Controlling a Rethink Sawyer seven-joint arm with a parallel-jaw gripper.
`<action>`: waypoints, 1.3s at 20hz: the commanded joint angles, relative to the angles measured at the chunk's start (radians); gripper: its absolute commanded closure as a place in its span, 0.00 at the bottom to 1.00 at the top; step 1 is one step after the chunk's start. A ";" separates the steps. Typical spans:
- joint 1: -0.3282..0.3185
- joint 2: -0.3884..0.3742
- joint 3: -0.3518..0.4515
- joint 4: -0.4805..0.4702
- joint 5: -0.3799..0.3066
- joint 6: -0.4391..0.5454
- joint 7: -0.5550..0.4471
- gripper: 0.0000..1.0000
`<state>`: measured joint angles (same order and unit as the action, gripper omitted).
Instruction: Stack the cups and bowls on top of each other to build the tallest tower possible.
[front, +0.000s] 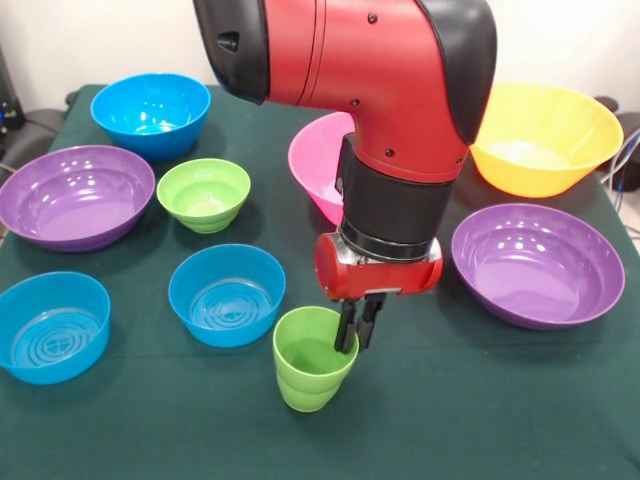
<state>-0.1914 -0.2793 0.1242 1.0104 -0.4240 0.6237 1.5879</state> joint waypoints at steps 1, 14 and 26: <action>-0.008 0.057 0.035 0.005 -0.016 0.070 -0.025 1.00; -0.026 0.062 0.059 0.005 0.015 0.098 -0.052 1.00; -0.023 0.063 0.058 -0.003 0.015 0.092 -0.058 0.00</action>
<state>-0.2047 -0.2445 0.1241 1.0099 -0.4008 0.6239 1.5879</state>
